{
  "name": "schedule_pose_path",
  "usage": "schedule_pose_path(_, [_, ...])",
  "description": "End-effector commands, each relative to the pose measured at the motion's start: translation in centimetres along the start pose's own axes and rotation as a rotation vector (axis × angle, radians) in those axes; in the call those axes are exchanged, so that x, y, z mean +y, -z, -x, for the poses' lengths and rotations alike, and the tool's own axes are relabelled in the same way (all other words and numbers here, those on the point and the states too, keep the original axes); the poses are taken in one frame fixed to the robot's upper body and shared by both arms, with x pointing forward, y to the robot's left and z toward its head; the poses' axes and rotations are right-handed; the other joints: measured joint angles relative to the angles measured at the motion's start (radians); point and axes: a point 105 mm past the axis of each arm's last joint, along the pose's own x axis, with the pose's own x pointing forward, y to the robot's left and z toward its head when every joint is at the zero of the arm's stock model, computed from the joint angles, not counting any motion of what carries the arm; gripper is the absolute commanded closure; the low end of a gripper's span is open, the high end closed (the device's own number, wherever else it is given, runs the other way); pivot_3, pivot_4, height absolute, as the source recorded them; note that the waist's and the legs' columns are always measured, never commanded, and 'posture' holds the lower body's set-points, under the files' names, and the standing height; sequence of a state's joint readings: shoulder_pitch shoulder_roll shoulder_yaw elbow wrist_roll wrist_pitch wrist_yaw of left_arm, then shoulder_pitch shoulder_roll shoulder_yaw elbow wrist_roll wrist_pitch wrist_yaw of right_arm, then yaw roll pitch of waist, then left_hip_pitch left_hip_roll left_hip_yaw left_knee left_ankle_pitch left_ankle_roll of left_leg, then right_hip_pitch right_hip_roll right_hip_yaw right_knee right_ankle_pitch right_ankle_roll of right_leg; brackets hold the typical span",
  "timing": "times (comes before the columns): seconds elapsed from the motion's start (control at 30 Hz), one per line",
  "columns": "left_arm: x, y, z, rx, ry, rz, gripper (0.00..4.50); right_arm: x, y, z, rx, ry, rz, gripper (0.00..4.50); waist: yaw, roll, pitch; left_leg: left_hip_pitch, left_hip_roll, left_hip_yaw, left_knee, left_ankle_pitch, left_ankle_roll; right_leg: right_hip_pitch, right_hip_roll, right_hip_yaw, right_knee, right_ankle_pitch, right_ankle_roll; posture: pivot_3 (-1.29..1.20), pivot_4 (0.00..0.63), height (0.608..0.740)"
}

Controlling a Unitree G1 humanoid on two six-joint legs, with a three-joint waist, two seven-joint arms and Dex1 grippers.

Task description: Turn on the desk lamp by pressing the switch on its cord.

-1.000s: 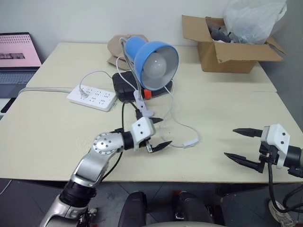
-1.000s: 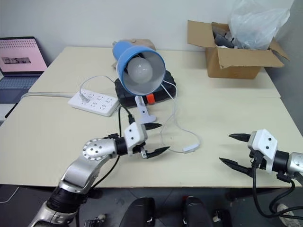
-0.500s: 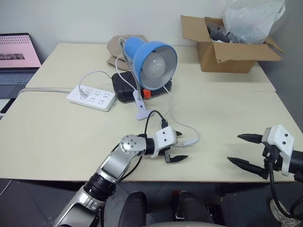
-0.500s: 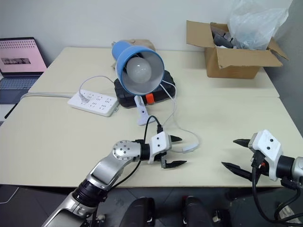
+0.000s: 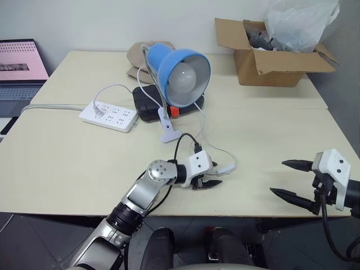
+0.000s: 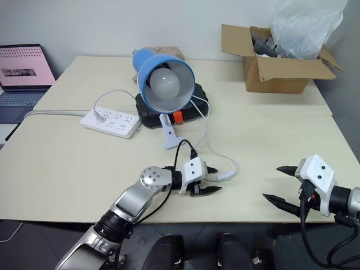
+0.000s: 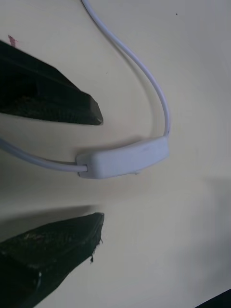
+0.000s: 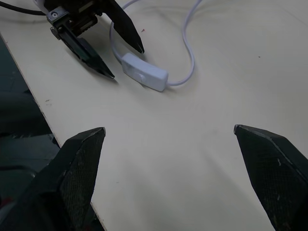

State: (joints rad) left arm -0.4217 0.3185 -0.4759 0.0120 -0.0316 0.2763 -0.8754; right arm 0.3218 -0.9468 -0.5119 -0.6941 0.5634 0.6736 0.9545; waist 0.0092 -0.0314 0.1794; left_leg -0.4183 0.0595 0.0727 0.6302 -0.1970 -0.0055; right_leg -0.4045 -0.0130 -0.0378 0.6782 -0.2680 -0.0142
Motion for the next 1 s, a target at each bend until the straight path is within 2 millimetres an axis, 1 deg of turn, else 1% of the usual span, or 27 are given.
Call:
schedule_pose_path(0.03, [0.2, -1.1, -0.4, -0.033, -0.003, -0.039, 2.59, 0.0, -0.8, 0.3, -0.011, 0.013, 0.045, 0.0, 0.0, 0.0, 0.0, 0.0, 0.0, 0.0, 0.0, 0.0, 0.0, 0.0, 0.0, 0.0, 0.0, 0.0, 0.0, 0.0, 0.15, 0.74])
schedule_pose_path(0.1, [0.2, -1.1, -0.5, -0.034, -0.002, -0.043, 3.06, 0.1, -0.8, 0.3, -0.011, 0.012, 0.046, 0.0, 0.0, 0.0, 0.0, 0.0, 0.0, 0.0, 0.0, 0.0, 0.0, 0.0, 0.0, 0.0, 0.0, 0.0, 0.0, 0.0, 0.15, 0.74])
schedule_pose_path(0.27, [0.3, -1.1, -0.6, -0.042, 0.0, -0.049, 4.06, 0.1, -1.0, 0.1, -0.015, 0.011, 0.052, 0.0, 0.0, 0.0, 0.0, 0.0, 0.0, 0.0, 0.0, 0.0, 0.0, 0.0, 0.0, 0.0, 0.0, 0.0, 0.0, 0.0, 0.15, 0.74])
schedule_pose_path(0.37, [0.5, -1.2, -0.4, -0.045, -0.003, -0.056, 4.11, 0.1, -1.3, -0.1, -0.025, 0.006, 0.063, 0.0, -0.001, 0.0, 0.0, 0.0, 0.0, 0.0, 0.0, 0.0, 0.0, 0.0, 0.0, 0.0, 0.0, 0.0, 0.0, 0.0, 0.15, 0.74])
schedule_pose_path(0.6, [2.2, -1.9, 1.4, -0.065, -0.049, -0.074, 4.11, 0.3, -2.8, -1.1, -0.083, -0.018, 0.079, 0.0, -0.004, 0.0, 0.0, 0.0, 0.0, -0.001, 0.0, 0.0, 0.0, 0.0, 0.0, 0.0, 0.0, 0.0, 0.0, 0.0, 0.15, 0.74])
schedule_pose_path(0.67, [2.8, -2.2, 3.0, -0.073, -0.058, -0.077, 4.11, 0.6, -3.8, -1.8, -0.117, -0.043, 0.082, 0.0, -0.005, 0.0, 0.0, 0.0, 0.0, -0.001, 0.0, 0.0, 0.0, 0.0, 0.001, 0.0, 0.0, 0.0, 0.0, 0.0, 0.15, 0.74])
schedule_pose_path(0.73, [2.9, -2.3, 4.6, -0.079, -0.043, -0.062, 4.11, 0.8, -4.8, -2.6, -0.151, -0.072, 0.085, 0.0, -0.013, -0.001, 0.0, 0.0, 0.001, 0.0, 0.0, 0.0, 0.0, 0.0, 0.001, 0.0, 0.0, 0.0, 0.0, 0.0, 0.15, 0.74])
schedule_pose_path(0.87, [2.5, -2.5, 7.2, -0.098, 0.005, -0.039, 4.11, 1.7, -5.9, -4.2, -0.188, -0.15, 0.079, 0.0, -0.011, 0.0, 0.0, 0.0, 0.002, -0.001, 0.0, 0.0, 0.0, 0.0, 0.003, 0.0, 0.0, 0.0, 0.0, 0.0, 0.15, 0.74])
schedule_pose_path(0.93, [2.3, -2.4, 8.4, -0.107, 0.021, -0.008, 4.11, 2.1, -6.2, -5.5, -0.189, -0.199, 0.089, 0.0, -0.011, 0.0, 0.0, 0.0, 0.002, -0.001, 0.0, 0.0, 0.0, 0.0, 0.003, 0.0, 0.0, 0.0, -0.001, 0.0, 0.15, 0.74])
schedule_pose_path(1.0, [2.3, -2.2, 9.2, -0.097, 0.028, -0.002, 4.11, 2.3, -6.7, -7.0, -0.198, -0.241, 0.109, 0.0, -0.012, -0.001, 0.0, 0.0, 0.002, 0.0, 0.0, 0.0, 0.0, 0.0, 0.002, 0.0, 0.0, 0.0, -0.001, 0.0, 0.15, 0.74])
